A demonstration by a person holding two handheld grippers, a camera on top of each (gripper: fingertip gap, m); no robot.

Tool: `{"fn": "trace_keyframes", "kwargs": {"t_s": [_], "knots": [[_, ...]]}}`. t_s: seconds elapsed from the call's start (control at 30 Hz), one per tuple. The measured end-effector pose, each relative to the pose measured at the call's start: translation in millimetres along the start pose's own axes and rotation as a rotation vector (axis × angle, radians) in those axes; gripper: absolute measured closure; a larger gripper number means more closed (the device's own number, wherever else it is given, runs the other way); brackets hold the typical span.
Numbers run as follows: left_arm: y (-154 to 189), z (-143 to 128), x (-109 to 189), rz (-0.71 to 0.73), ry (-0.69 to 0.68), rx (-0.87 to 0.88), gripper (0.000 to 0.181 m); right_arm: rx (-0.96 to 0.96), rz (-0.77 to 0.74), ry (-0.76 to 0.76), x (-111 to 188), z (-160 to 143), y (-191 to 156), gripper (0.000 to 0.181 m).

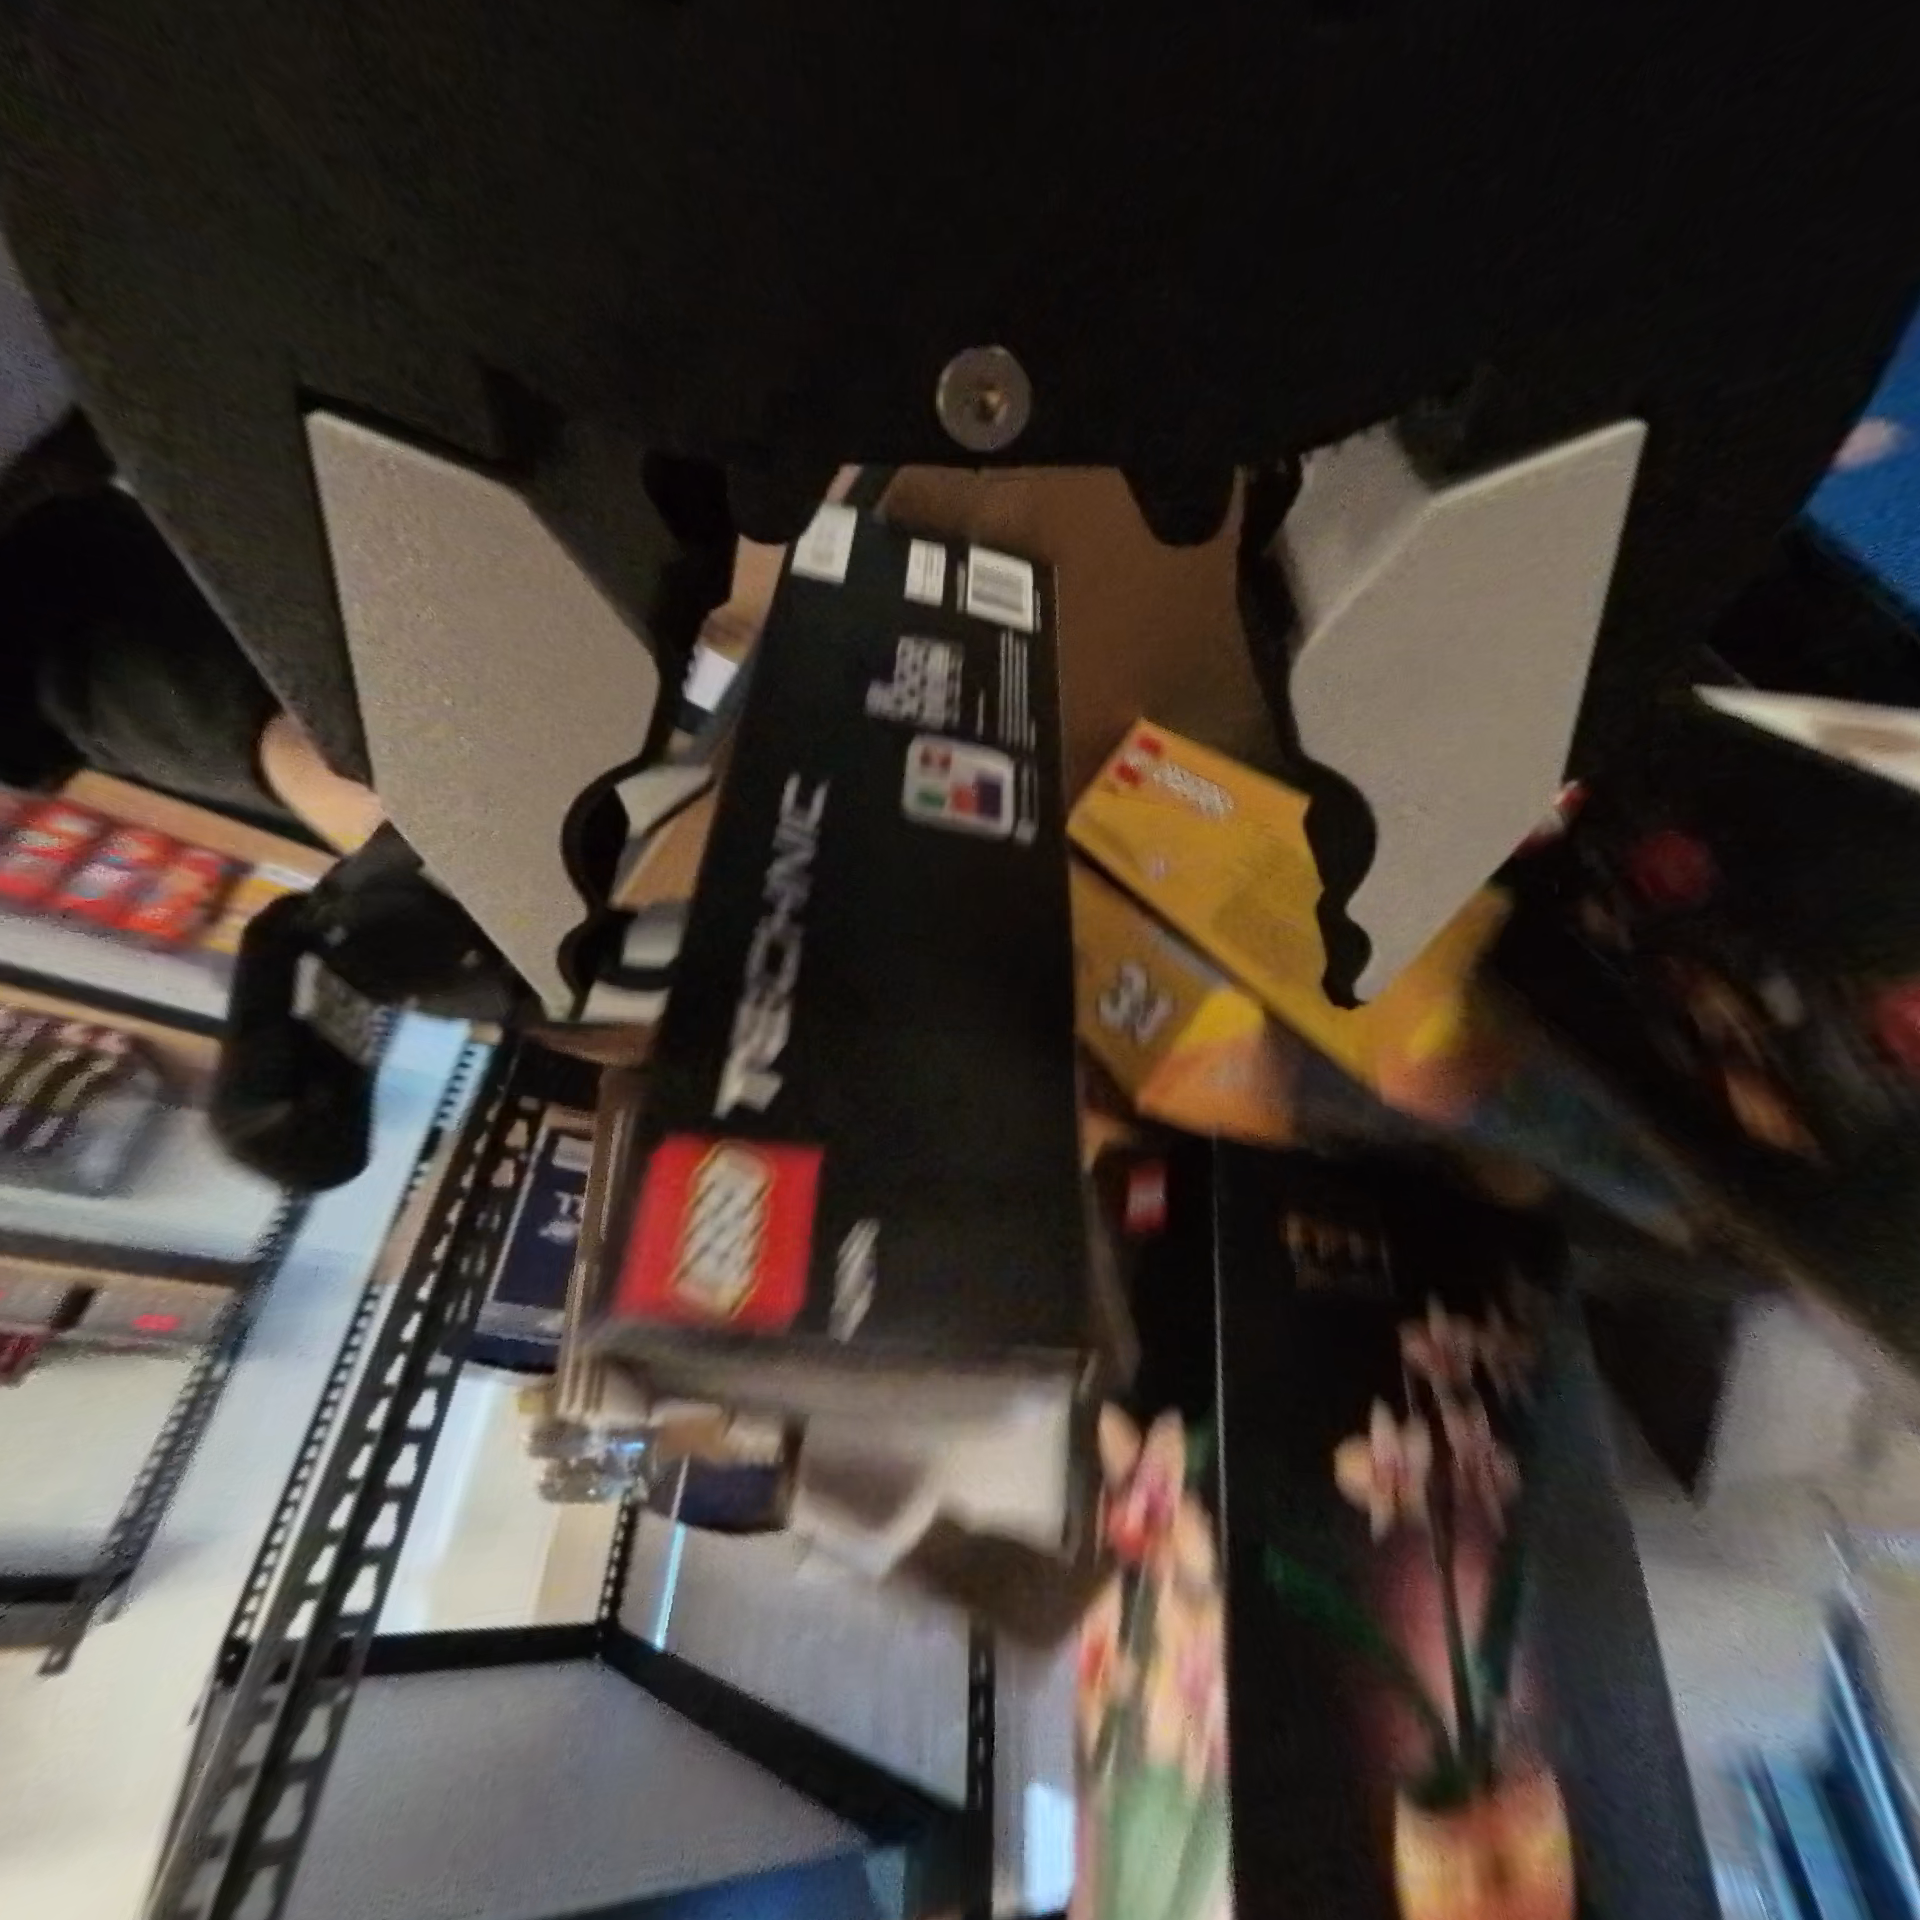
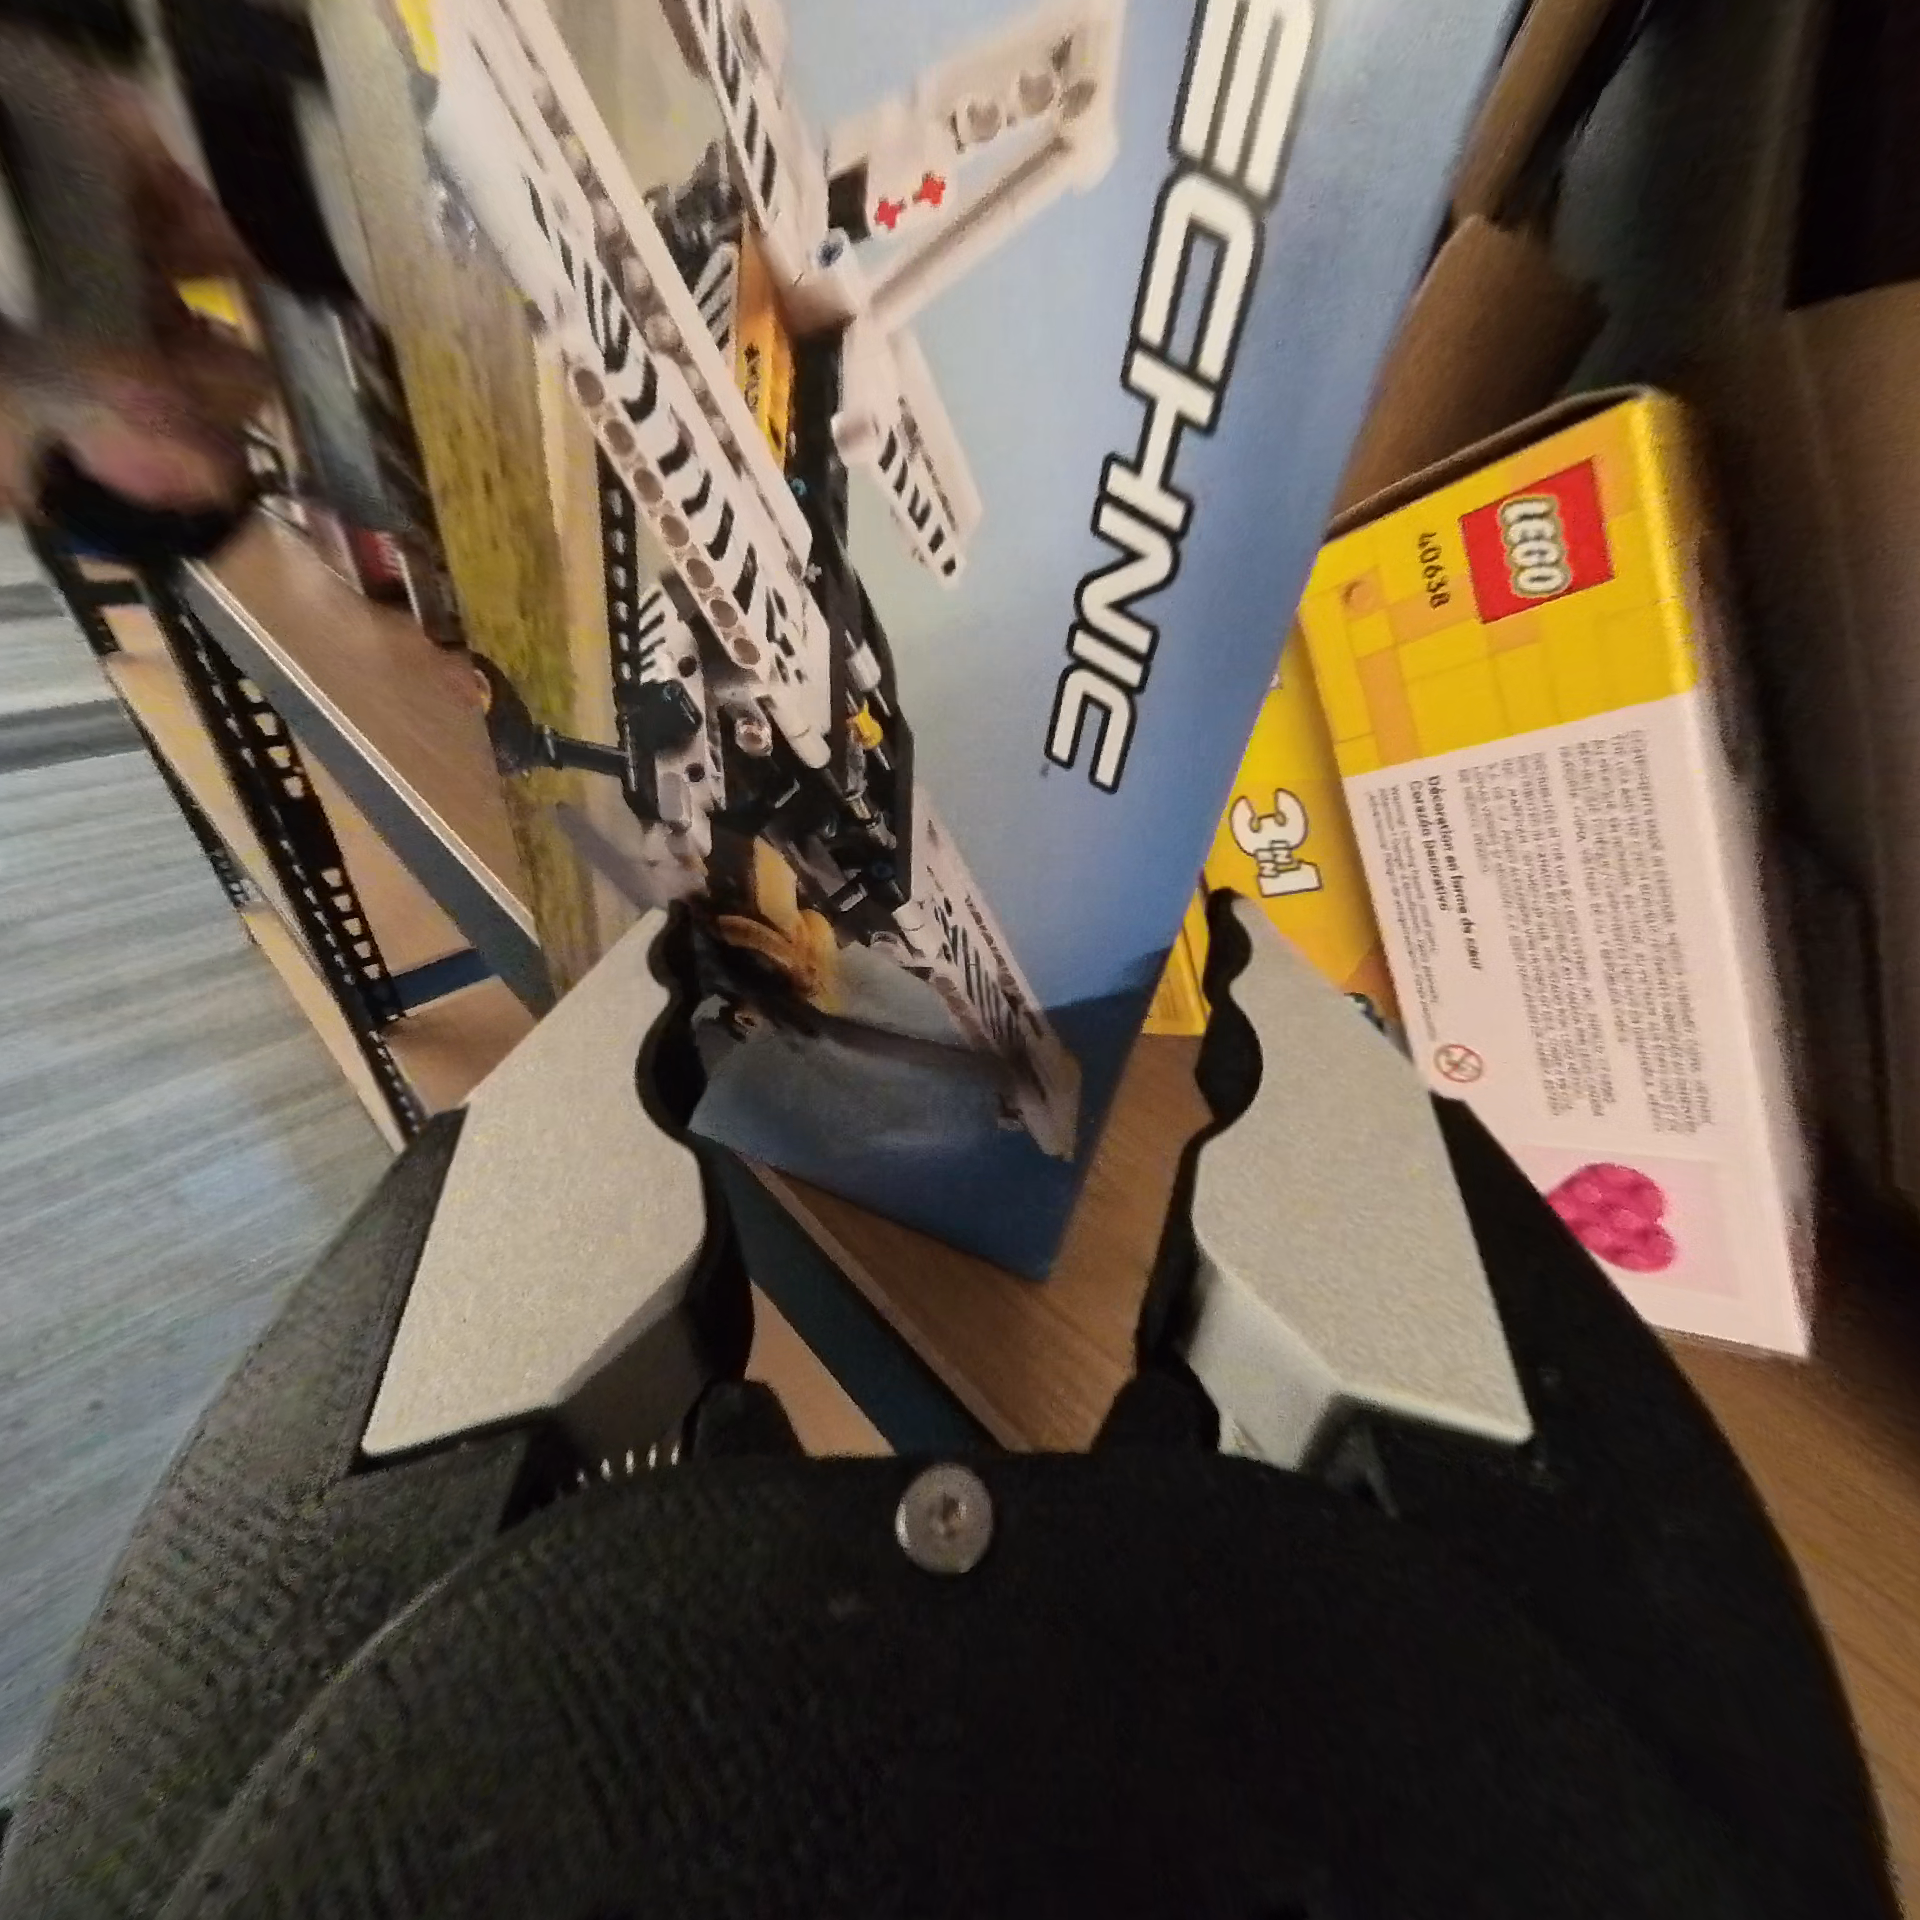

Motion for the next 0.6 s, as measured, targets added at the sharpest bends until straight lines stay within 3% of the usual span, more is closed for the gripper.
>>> {"fn": "trace_keyframes", "kwargs": {"t_s": [0.07,0.17,0.23,0.33,0.5,0.6], "knots": [[-15,-36,-20,-0.070,-0.101,0.043,0.041,-0.011,-0.001,-0.016,7,5,-4,0.085],[-14,-59,-44,-0.188,-0.059,0.049,0.034,-0.034,0.005,-0.037,15,11,-14,0.077],[-18,-64,-54,-0.210,-0.023,0.039,0.033,-0.034,-0.013,-0.085,18,14,-21,0.070],[-21,-66,-62,-0.283,0.021,0.077,0.034,0.015,-0.059,-0.103,27,21,-34,0.073],[-7,-70,-73,-0.464,-0.009,0.066,0.051,0.028,-0.023,-0.067,35,27,-50,0.077],[0,-69,-75,-0.460,0.003,0.065,0.046,-0.009,-0.013,-0.085,28,20,-45,0.074]]}}
Point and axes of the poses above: each gripper's, where its closed fingertips meet, x back along the fingers, z out of its top, y = z × x across the jaws, the point moved 10 cm from there along x, back along the fingers, and after that the axes turned 9 degrees about -y, right-handed, at the moved point
